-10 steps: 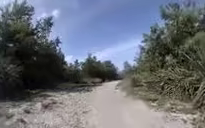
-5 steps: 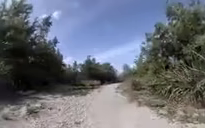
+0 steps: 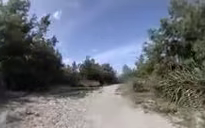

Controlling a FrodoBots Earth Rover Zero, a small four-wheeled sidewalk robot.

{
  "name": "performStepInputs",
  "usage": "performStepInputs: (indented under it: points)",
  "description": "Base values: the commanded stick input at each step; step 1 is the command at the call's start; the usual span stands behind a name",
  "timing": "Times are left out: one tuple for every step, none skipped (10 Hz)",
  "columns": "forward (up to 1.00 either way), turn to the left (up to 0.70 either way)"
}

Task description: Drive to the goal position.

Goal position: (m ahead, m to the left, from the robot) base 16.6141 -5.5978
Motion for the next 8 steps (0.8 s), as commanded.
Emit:
performStepInputs:
  points:
    - [0.70, 0.00]
    - [0.70, 0.00]
    - [0.70, 0.00]
    - [0.70, 0.00]
    - [0.70, 0.00]
    - [0.70, 0.00]
    - [0.70, 0.00]
    - [0.70, 0.00]
